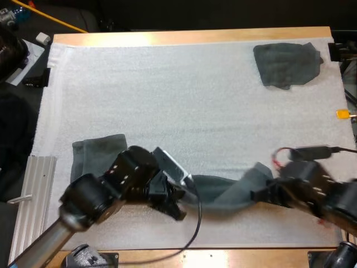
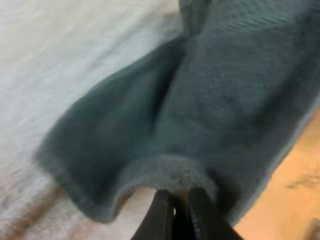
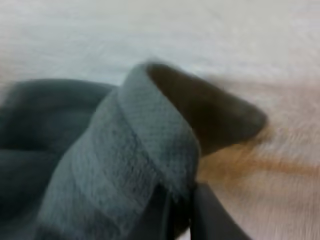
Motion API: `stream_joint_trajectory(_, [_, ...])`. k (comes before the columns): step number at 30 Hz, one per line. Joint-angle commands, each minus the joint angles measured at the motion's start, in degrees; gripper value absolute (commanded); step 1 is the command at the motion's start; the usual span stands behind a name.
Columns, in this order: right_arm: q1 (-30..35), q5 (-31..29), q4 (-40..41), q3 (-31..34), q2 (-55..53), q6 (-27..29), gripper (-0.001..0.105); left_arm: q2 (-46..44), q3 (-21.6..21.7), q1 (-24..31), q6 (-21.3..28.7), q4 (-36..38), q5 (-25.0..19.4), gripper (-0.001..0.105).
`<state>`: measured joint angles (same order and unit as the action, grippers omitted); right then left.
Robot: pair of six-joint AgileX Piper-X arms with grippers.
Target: Pick towel from pile, fold and stack
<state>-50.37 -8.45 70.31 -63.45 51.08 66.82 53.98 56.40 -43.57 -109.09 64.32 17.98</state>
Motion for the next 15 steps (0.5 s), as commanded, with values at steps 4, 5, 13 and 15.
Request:
stream_joint_trajectory(4, [5.03,-3.62,-14.44,6.11,10.02,0.25,0.001,5.57,-5.87,9.48,2.59,-11.78,2.13,0.0])
stream_joint_trajectory(5, [6.48,-3.07,-16.37,6.21,11.52,0.37,0.001,6.48,-6.25,11.05,3.03,-13.26,3.74,0.0])
stream_joint_trajectory(13, [18.24,6.52,-27.78,6.02,22.42,0.58,0.001,17.57,-6.47,20.49,5.29,-22.57,13.11,0.0])
stream_joint_trajectory(15, [20.62,8.74,-29.91,5.97,24.9,0.41,0.001,20.48,-6.4,22.0,5.27,-24.83,14.06,0.0])
